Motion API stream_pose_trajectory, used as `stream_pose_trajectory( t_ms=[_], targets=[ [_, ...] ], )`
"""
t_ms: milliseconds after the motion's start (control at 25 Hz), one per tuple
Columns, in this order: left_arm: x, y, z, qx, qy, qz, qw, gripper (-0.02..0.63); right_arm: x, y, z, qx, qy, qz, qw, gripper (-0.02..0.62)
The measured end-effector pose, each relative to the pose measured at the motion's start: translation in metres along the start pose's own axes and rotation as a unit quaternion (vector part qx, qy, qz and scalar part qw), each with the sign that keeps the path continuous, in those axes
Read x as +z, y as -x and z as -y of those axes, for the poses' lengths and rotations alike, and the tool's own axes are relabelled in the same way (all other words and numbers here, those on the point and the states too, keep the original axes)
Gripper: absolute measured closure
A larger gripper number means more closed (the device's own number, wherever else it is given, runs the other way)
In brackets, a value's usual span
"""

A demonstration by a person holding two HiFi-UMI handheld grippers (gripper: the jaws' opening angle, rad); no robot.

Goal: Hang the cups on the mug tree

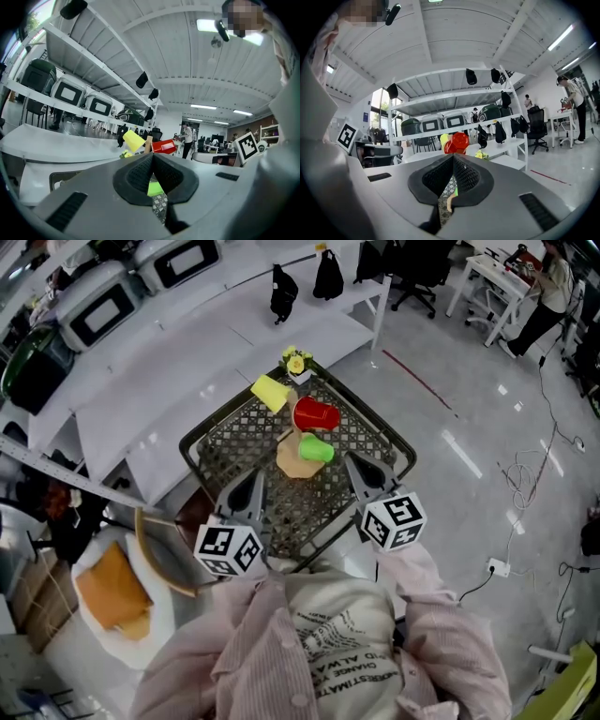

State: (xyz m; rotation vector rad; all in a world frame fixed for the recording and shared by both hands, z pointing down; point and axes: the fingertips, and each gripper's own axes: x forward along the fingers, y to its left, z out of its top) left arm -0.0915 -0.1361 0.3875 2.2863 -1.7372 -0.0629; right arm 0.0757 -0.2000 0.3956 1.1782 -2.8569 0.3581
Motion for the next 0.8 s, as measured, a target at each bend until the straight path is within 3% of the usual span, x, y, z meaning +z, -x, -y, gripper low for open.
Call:
stream_pose_trajectory(
  t_ms=[800],
  targets=[
    [-0.0002,-0.002,-0.0079,0.008,-0.004,-0.002,1.0,0.607,-0.0017,-0.0018,0.0082,-0.014,0.011,0.0,1.0,0.596]
  ],
)
